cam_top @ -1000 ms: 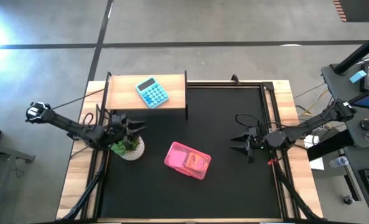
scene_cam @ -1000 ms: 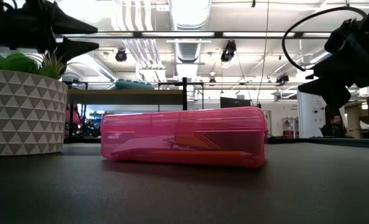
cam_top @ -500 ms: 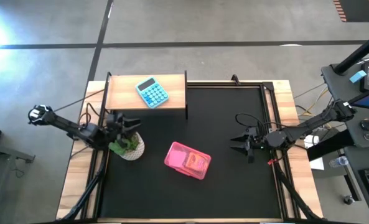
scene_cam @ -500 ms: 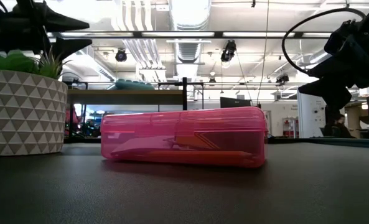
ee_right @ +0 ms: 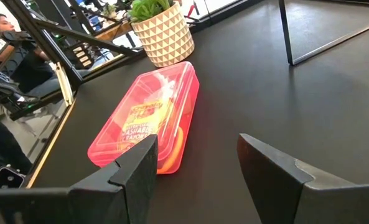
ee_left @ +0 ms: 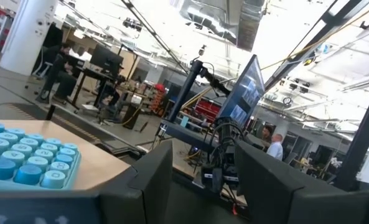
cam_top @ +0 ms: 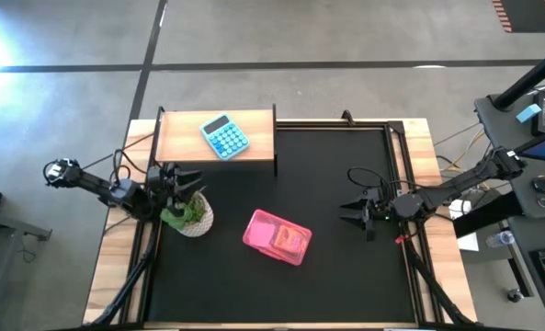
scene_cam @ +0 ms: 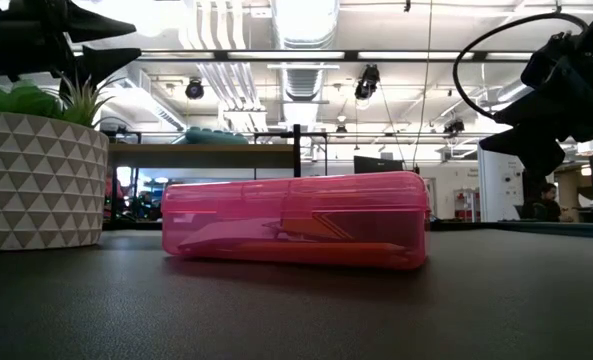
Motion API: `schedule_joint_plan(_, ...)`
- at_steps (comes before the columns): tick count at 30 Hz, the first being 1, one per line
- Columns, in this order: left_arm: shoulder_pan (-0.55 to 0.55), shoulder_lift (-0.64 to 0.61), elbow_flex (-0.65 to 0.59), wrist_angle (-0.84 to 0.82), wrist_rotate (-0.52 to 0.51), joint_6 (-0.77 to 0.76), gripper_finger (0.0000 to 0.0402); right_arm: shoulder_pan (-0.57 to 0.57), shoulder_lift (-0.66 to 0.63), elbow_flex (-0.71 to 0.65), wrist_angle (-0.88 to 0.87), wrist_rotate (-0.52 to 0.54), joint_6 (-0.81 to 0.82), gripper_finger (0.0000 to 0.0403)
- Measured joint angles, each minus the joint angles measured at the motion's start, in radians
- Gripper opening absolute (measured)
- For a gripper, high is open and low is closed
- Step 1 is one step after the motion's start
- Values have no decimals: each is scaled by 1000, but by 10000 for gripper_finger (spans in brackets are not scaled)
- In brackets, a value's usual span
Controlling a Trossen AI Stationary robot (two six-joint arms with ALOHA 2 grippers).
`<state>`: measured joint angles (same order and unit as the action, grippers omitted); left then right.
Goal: Pack school essentials
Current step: Return to Home Position
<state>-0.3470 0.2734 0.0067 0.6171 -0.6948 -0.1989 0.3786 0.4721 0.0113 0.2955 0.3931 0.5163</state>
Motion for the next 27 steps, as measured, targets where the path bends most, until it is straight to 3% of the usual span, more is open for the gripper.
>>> schedule_joint_plan(27, -1, 89, -2, 1, -2, 0, 157, 0, 0, 0, 0, 0, 0, 210)
